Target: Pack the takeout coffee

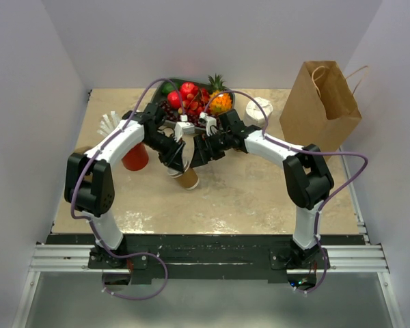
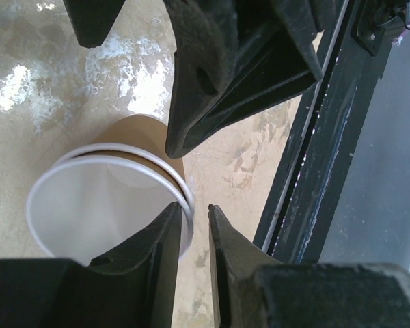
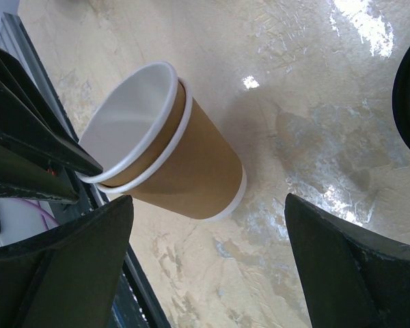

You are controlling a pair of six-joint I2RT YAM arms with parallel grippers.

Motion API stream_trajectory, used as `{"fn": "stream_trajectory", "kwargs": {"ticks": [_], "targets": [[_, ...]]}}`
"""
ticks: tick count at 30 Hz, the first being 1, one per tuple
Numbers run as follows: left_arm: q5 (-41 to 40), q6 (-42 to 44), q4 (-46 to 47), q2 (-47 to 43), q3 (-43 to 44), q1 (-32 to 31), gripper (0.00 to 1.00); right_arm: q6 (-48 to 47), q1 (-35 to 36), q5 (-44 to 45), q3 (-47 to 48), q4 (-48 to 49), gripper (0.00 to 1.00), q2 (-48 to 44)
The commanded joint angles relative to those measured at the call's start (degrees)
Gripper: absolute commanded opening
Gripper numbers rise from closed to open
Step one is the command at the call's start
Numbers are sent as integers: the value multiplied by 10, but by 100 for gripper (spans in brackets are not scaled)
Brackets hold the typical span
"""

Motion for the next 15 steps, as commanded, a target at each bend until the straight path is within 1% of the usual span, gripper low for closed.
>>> {"fn": "stream_trajectory", "kwargs": {"ticks": [1, 6, 7, 10, 12, 15], "targets": [[20, 5, 21, -7, -3, -6, 22, -7, 4, -1, -2, 13, 96, -32], [22, 0, 22, -2, 0, -8, 12, -7, 4, -4, -3, 15, 97, -32], [22, -3, 24, -2, -1, -8, 8, -7, 4, -7, -3, 18, 98, -33], [16, -11, 31, 1, -4, -9, 3, -6, 6, -10, 0, 18, 98, -29], [15, -14, 34, 0, -5, -10, 0, -4, 8, -9, 1, 18, 98, -26], [9, -25, 41, -4, -3, -10, 0, -3, 10, -3, 5, 16, 98, -20]]}}
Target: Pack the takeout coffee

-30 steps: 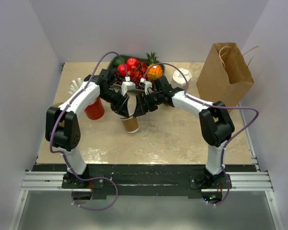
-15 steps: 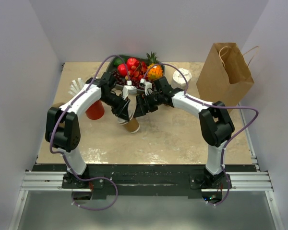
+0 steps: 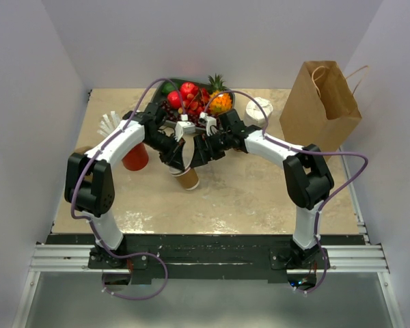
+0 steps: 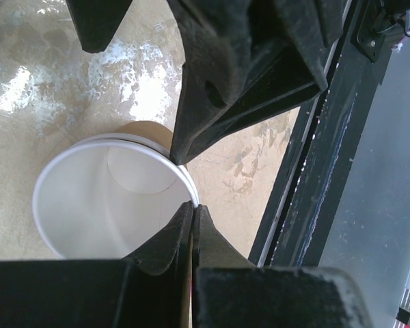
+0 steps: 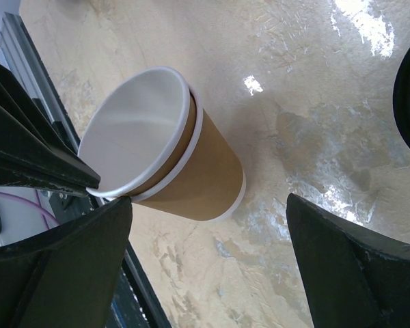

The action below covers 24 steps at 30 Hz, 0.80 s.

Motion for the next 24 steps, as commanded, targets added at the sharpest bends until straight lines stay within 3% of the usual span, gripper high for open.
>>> {"fn": "stream_trajectory", "kwargs": {"ticks": [1, 17, 21, 24], "targets": [[8, -14, 28, -6, 0, -7, 0, -3, 11, -1, 6, 17, 98, -18], [-9, -35, 47, -54, 45, -7, 0, -22, 23, 48, 23, -27, 99, 21], [-38, -42, 63, -58, 38, -6, 0, -27, 22, 54, 26, -24, 99, 26], [-89, -52, 78, -56, 42, -3, 0, -92, 23, 21, 38, -10, 99, 19]]}}
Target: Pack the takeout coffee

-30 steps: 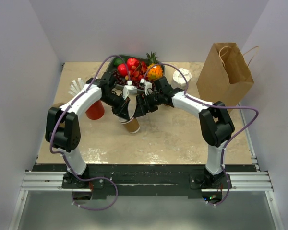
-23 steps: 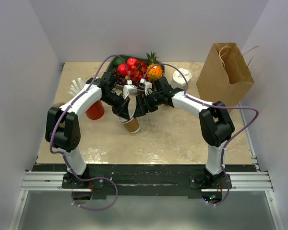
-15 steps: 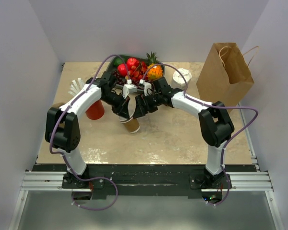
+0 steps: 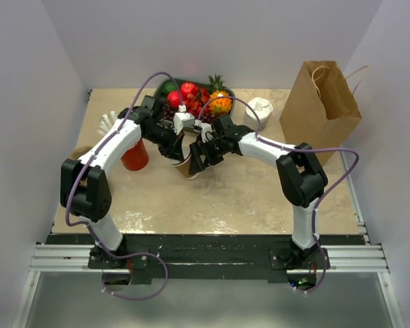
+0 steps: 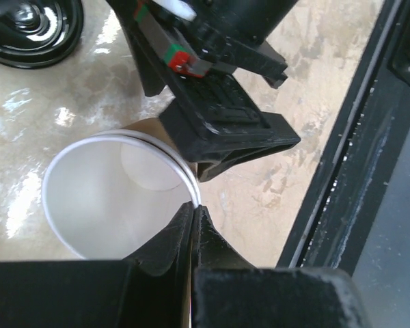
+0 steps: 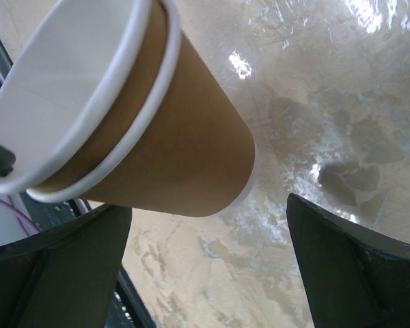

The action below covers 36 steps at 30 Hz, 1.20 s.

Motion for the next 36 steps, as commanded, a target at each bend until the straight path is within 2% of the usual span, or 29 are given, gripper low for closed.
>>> {"fn": "stream_trajectory", "kwargs": {"ticks": [1, 4, 9, 13, 18, 29, 31, 32, 36], "targets": [[-49, -23, 36, -24, 27, -2, 0, -96, 2, -30, 44, 7, 99, -9], [-69, -30, 46, -25, 32, 4, 0, -179, 9, -35, 51, 35, 99, -32], [-118, -37, 63, -15, 35, 15, 0, -244, 8, -29, 26, 64, 99, -52], [-180, -24, 88, -1, 56, 15, 0, -263, 7, -24, 6, 67, 99, -94], [-262, 13, 76, 55, 117, 15, 0, -294, 5, -5, -15, 52, 99, -143], [-331, 54, 98, 119, 144, 3, 0, -274, -27, 24, -21, 16, 99, -177], [-333, 52, 102, 120, 142, 3, 7, -267, -33, 24, -21, 16, 99, -179], [-333, 52, 104, 121, 142, 2, 16, -266, -34, 24, -21, 15, 99, -180], [-335, 51, 106, 118, 142, 0, 29, -261, -38, 25, -21, 16, 99, -182]]}}
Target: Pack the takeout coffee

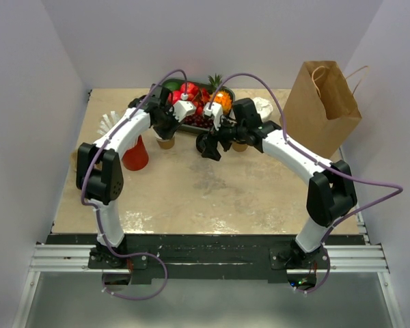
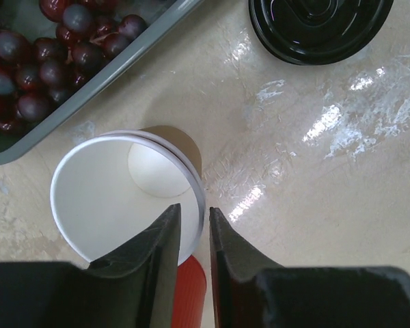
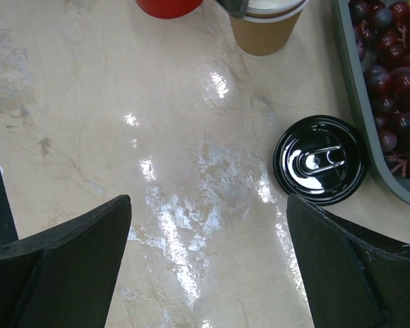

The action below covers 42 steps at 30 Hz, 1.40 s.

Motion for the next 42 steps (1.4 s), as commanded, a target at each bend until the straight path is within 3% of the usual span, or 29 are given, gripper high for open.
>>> {"fn": "stream_trajectory", "kwargs": {"ticks": [1, 7, 8, 10, 13, 19, 26, 29, 30, 33, 35, 39, 42], "targets": [[-13, 4, 18, -7, 25, -5, 31, 13, -4, 8, 2, 4, 99, -22], [-11, -1, 17, -30, 46, -17, 44, 24, -10, 5, 1, 12, 99, -20], [-12, -2, 19, -36, 50, -18, 53, 26, -11, 3, 2, 13, 99, -20], [-12, -7, 19, -57, 59, -25, 59, 29, -11, 3, 2, 15, 99, -21], [0, -9, 2, -96, 75, -26, 62, 37, -16, 2, 0, 18, 99, -24], [-89, -12, -62, -215, 59, 7, 73, 43, -33, 2, 2, 12, 99, -41], [-142, 52, -162, -295, -15, 88, 72, 63, -45, -8, 13, -5, 99, -27], [-152, 90, -190, -286, -12, 160, 70, 72, -44, -21, 28, -19, 99, -20], [-190, 75, -197, -274, -2, 177, 68, 73, -45, -21, 32, -22, 99, -18], [-200, 1, -234, -212, 59, 282, 63, 71, -44, -21, 48, -46, 99, -14], [-214, -58, -244, -176, 82, 302, 62, 68, -45, -15, 59, -52, 99, -14], [-253, -156, -202, -175, 14, 328, 71, 67, -44, -8, 74, -76, 99, -11], [-208, -189, -180, -161, -15, 378, 70, 68, -43, -6, 90, -92, 99, -6]]}}
